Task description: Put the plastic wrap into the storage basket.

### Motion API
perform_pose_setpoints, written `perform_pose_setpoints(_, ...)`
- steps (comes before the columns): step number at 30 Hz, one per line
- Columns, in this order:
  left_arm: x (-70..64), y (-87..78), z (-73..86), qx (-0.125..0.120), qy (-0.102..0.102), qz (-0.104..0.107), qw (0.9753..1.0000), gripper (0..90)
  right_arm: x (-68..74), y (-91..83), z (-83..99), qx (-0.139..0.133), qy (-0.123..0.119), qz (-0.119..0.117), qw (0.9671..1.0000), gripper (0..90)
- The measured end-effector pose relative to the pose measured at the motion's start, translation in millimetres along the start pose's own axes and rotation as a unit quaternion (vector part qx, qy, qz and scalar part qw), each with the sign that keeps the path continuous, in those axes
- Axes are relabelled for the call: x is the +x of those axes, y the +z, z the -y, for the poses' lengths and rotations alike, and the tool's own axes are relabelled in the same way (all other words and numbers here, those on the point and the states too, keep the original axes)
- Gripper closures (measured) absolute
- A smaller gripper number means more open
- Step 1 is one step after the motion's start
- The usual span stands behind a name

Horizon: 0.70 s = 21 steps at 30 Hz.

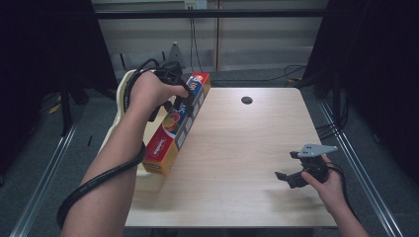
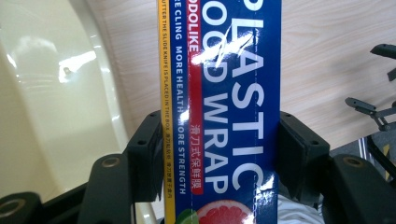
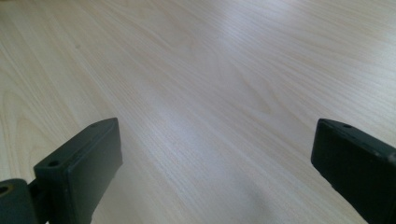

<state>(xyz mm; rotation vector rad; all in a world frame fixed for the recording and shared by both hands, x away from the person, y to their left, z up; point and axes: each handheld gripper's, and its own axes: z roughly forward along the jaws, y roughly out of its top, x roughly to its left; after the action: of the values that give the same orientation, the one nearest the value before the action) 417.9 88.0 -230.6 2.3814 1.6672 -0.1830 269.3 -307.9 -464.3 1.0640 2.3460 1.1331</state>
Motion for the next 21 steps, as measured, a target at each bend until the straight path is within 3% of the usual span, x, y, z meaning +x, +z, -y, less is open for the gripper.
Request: perform_pose_setpoints(21, 25.7, -20.5, 12.9, -0.008, -0.031, -0.006, 0.9995, 41.2, -0.4, -1.1, 0.6, 0.001, 0.004, -0.003, 1.0, 2.1)
